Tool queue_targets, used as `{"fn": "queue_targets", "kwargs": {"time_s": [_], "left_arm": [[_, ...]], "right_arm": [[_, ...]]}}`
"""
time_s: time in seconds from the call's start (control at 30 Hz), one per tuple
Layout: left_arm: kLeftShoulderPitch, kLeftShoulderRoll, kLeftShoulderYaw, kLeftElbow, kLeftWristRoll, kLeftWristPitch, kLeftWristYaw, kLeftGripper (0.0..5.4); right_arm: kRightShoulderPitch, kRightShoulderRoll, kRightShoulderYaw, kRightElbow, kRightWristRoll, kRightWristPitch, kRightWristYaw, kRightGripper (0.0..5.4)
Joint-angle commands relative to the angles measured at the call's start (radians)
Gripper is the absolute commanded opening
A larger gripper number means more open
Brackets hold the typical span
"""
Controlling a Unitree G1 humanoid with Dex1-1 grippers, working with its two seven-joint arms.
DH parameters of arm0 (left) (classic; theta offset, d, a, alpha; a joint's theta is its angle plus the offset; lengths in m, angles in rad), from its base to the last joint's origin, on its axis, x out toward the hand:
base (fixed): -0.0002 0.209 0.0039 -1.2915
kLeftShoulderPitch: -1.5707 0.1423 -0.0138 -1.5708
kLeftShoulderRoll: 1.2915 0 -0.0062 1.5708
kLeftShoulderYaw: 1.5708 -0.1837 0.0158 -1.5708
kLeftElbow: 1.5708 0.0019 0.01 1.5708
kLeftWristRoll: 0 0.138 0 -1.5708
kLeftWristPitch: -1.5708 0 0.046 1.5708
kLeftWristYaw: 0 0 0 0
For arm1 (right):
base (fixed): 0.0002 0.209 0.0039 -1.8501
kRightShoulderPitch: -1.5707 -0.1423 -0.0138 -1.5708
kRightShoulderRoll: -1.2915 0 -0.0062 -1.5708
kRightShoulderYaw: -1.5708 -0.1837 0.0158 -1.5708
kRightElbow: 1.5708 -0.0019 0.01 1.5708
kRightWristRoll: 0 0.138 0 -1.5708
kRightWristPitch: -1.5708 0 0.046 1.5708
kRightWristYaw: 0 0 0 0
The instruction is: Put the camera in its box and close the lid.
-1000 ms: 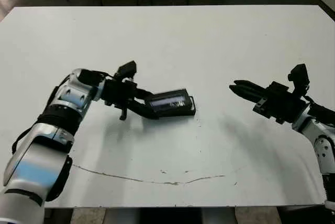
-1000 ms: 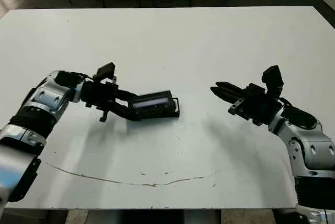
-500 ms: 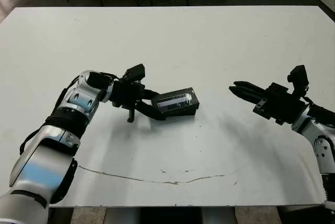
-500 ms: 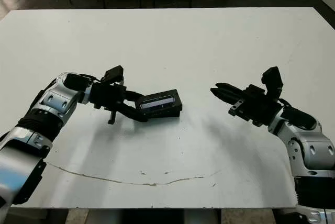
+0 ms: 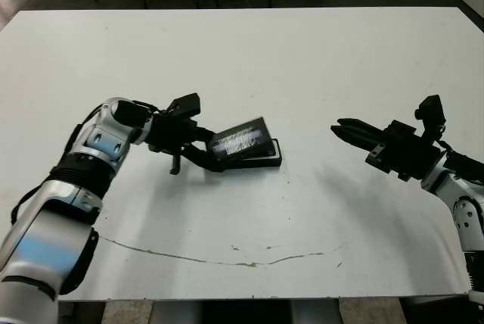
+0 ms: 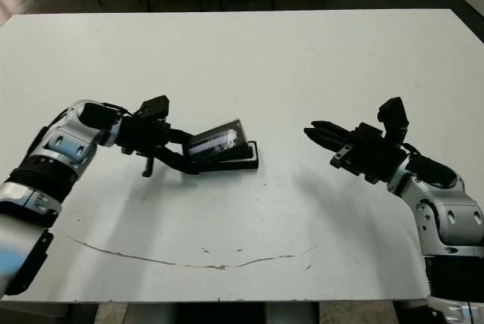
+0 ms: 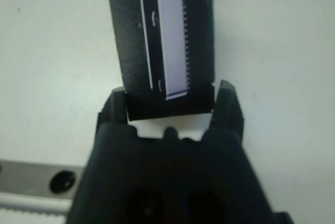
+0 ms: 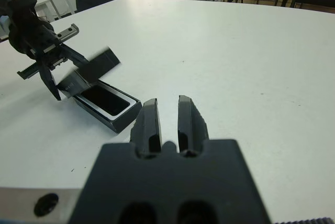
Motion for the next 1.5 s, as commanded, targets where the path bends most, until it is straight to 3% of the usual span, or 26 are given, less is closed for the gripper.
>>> {"fn": "queue_targets", "kwargs": {"time_s": [0.03, 0.27, 0.5, 0.63, 1.5], "left_arm": [[-0.035, 0.028, -0.009, 0.035, 0.036, 0.024, -0.006, 0.58], [-0.113, 0.003, -0.028, 0.180, 0.084, -0.019, -0.029, 0.58], [-0.153, -0.043, -0.055, 0.267, 0.122, -0.041, -0.051, 0.58], [-0.169, -0.070, -0.052, 0.297, 0.126, -0.052, -0.059, 0.58], [-0.172, -0.114, -0.056, 0.300, 0.130, -0.015, -0.173, 0.58]], "right_arm": [[0.009, 0.000, 0.005, 0.010, 0.000, 0.006, 0.006, 0.00], [0.009, 0.000, 0.008, 0.016, 0.003, 0.008, 0.011, 0.00], [0.015, 0.004, 0.015, 0.036, -0.023, -0.074, 0.032, 0.00], [0.015, 0.003, 0.017, 0.038, -0.019, -0.072, 0.031, 0.00], [0.019, 0.004, 0.018, 0.055, -0.015, -0.079, 0.036, 0.00]]}}
